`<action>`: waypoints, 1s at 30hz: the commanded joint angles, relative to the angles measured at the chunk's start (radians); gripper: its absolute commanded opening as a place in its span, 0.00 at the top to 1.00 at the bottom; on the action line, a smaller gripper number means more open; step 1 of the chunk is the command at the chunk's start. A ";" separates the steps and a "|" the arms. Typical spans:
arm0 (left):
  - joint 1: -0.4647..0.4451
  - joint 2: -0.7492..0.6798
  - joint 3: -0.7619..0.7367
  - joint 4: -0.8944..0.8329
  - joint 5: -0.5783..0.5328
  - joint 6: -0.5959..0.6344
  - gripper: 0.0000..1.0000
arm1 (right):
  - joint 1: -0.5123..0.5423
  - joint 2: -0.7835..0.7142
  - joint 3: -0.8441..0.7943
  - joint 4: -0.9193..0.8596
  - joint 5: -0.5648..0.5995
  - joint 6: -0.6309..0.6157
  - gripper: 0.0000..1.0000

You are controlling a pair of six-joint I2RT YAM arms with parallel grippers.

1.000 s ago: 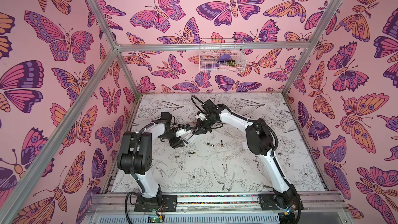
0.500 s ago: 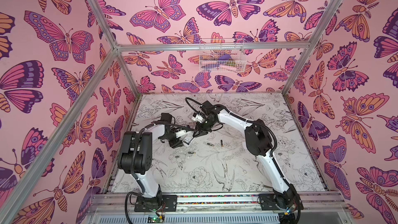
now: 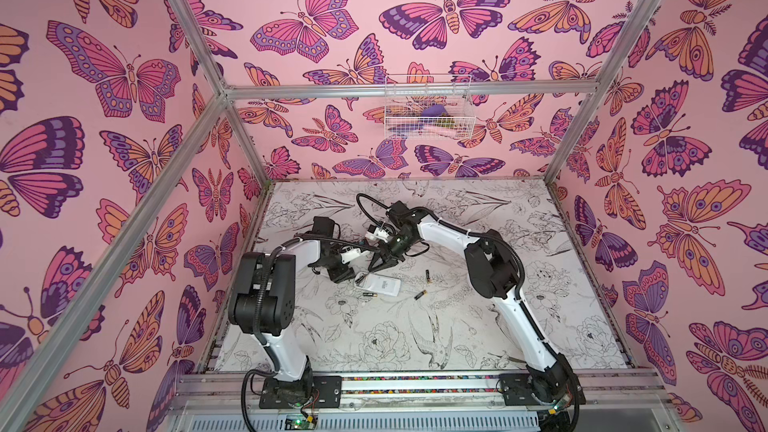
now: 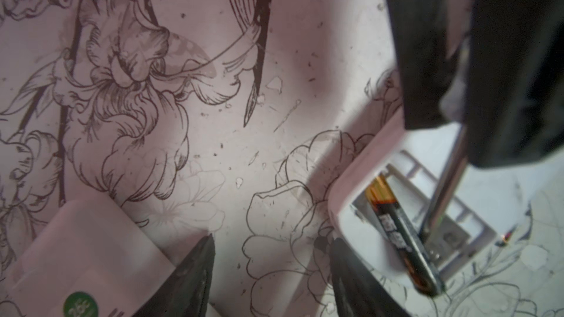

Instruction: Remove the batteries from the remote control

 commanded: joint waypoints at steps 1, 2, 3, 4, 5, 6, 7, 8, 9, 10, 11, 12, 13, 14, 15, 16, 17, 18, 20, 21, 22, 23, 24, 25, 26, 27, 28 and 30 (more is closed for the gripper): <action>-0.008 -0.026 -0.023 -0.006 0.008 -0.015 0.37 | -0.025 -0.023 -0.066 0.082 0.008 0.069 1.00; -0.008 -0.044 -0.026 -0.010 0.010 -0.024 0.37 | -0.033 -0.040 -0.087 0.108 0.014 0.093 1.00; -0.008 -0.064 -0.027 -0.022 0.010 -0.028 0.37 | -0.042 -0.062 -0.119 0.141 0.018 0.108 1.00; -0.009 -0.086 -0.026 -0.039 0.010 -0.029 0.37 | -0.050 -0.091 -0.153 0.181 0.027 0.124 1.00; -0.009 -0.102 -0.024 -0.054 0.009 -0.031 0.37 | -0.054 -0.114 -0.185 0.220 0.036 0.143 1.00; -0.008 -0.120 -0.017 -0.075 0.010 -0.038 0.37 | -0.059 -0.136 -0.219 0.265 0.041 0.166 1.00; -0.008 -0.134 -0.006 -0.098 0.009 -0.052 0.37 | -0.064 -0.152 -0.243 0.304 0.047 0.191 1.00; -0.009 -0.147 0.007 -0.118 0.009 -0.068 0.37 | -0.068 -0.159 -0.254 0.320 0.053 0.207 1.00; -0.009 -0.158 0.025 -0.149 0.011 -0.092 0.37 | -0.070 -0.168 -0.260 0.324 0.068 0.217 1.00; -0.010 -0.170 0.039 -0.172 0.017 -0.114 0.37 | -0.071 -0.178 -0.270 0.329 0.079 0.220 1.00; -0.011 -0.180 0.046 -0.188 0.022 -0.130 0.37 | -0.072 -0.191 -0.283 0.340 0.084 0.222 1.00; -0.018 -0.193 0.049 -0.199 0.022 -0.149 0.37 | -0.074 -0.209 -0.300 0.355 0.086 0.228 1.00; -0.026 -0.206 0.050 -0.213 0.021 -0.164 0.37 | -0.077 -0.229 -0.316 0.360 0.085 0.229 1.00; -0.034 -0.216 0.052 -0.223 0.019 -0.175 0.37 | -0.082 -0.254 -0.331 0.359 0.085 0.225 1.00; -0.045 -0.227 0.052 -0.235 0.013 -0.191 0.36 | -0.089 -0.290 -0.356 0.348 0.091 0.216 1.00; -0.059 -0.240 0.053 -0.245 0.008 -0.210 0.36 | -0.098 -0.337 -0.391 0.323 0.107 0.197 1.00; -0.072 -0.248 0.056 -0.258 0.003 -0.223 0.36 | -0.108 -0.382 -0.426 0.293 0.122 0.172 1.00; -0.089 -0.258 0.056 -0.268 -0.003 -0.235 0.36 | -0.123 -0.439 -0.479 0.244 0.145 0.141 1.00; -0.117 -0.272 0.048 -0.275 -0.010 -0.255 0.35 | -0.153 -0.555 -0.585 0.121 0.221 0.087 1.00; -0.124 -0.280 0.046 -0.276 -0.008 -0.275 0.34 | -0.162 -0.619 -0.632 0.019 0.283 0.046 1.00; -0.127 -0.284 0.045 -0.277 -0.008 -0.303 0.34 | -0.163 -0.683 -0.670 -0.095 0.373 0.008 1.00; -0.128 -0.285 0.048 -0.276 -0.010 -0.331 0.34 | -0.161 -0.738 -0.705 -0.187 0.429 -0.011 1.00; -0.130 -0.287 0.050 -0.276 -0.013 -0.362 0.34 | -0.157 -0.805 -0.756 -0.277 0.503 -0.003 1.00; -0.132 -0.292 0.051 -0.276 -0.012 -0.383 0.33 | -0.148 -0.866 -0.810 -0.354 0.560 0.028 1.00; -0.135 -0.298 0.051 -0.276 -0.006 -0.395 0.33 | -0.129 -0.919 -0.853 -0.405 0.604 0.061 1.00; -0.138 -0.302 0.052 -0.275 0.000 -0.404 0.33 | -0.100 -0.998 -0.896 -0.454 0.635 0.095 1.00; -0.142 -0.301 0.054 -0.276 0.003 -0.417 0.33 | -0.066 -1.052 -0.931 -0.503 0.648 0.137 1.00; -0.146 -0.293 0.059 -0.276 0.008 -0.437 0.33 | -0.016 -1.135 -0.960 -0.595 0.694 0.220 1.00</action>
